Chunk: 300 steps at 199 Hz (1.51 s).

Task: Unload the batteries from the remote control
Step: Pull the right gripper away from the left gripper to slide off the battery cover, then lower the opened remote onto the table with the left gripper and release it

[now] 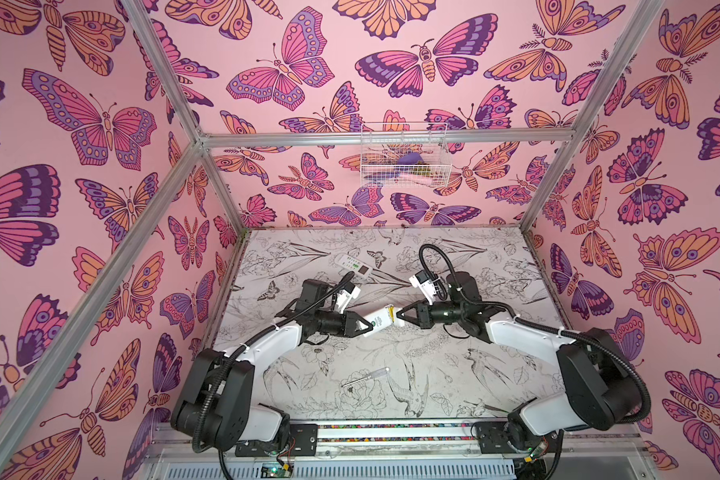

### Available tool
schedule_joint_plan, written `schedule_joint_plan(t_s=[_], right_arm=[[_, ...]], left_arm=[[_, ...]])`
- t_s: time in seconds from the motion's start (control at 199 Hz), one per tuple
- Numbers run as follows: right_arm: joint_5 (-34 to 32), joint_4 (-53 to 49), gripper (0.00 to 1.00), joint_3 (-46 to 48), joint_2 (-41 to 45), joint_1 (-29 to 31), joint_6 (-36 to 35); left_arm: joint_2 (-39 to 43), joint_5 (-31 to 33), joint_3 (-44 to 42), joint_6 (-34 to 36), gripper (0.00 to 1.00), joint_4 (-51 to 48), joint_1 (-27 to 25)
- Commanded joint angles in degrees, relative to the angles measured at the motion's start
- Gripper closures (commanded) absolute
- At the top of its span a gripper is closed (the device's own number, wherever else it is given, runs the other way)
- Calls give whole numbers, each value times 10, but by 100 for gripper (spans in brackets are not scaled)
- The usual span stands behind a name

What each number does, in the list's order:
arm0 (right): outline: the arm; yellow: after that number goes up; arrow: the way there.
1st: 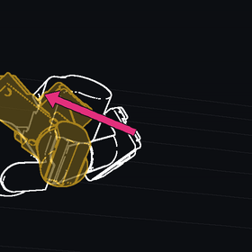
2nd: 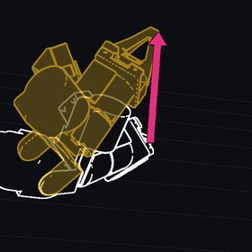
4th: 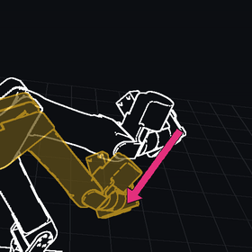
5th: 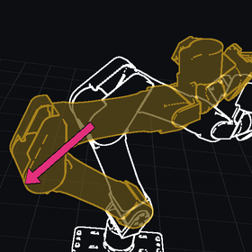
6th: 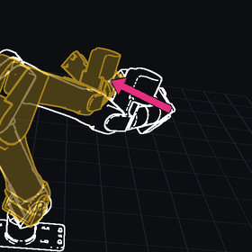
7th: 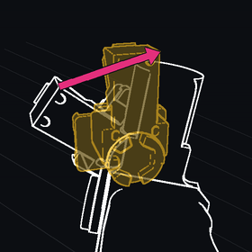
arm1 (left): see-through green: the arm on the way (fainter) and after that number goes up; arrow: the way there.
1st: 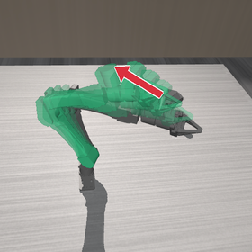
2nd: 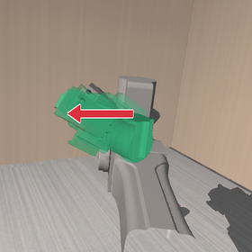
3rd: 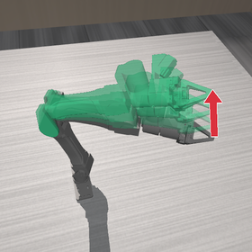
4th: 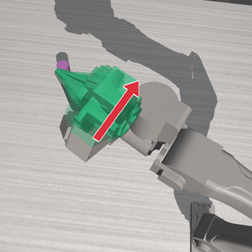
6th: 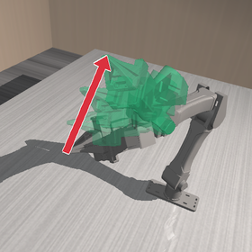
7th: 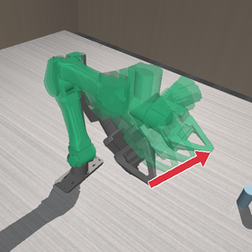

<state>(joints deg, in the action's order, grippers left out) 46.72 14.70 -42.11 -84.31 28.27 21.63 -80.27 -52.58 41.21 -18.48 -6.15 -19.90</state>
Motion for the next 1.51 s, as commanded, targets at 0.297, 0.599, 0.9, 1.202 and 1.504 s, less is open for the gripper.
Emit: schedule_joint_plan(t_s=[0.297,0.599,0.9,1.202,1.504], right_arm=[[-104,-206,91,-7,140,-14,-55],[-306,-359,94,-28,194,-16,-88],[-354,-366,94,-4,212,-48,-68],[-349,-368,94,-1,202,-70,-63],[-337,-378,94,-3,183,-108,-60]], left_arm=[[-41,-11,32,-5,100,-5,-20],[-122,-36,72,-26,100,-7,-35],[-196,-54,112,-35,100,-31,-39],[-244,-58,142,-45,90,-65,-39],[-287,-54,176,-57,67,-99,-33]])
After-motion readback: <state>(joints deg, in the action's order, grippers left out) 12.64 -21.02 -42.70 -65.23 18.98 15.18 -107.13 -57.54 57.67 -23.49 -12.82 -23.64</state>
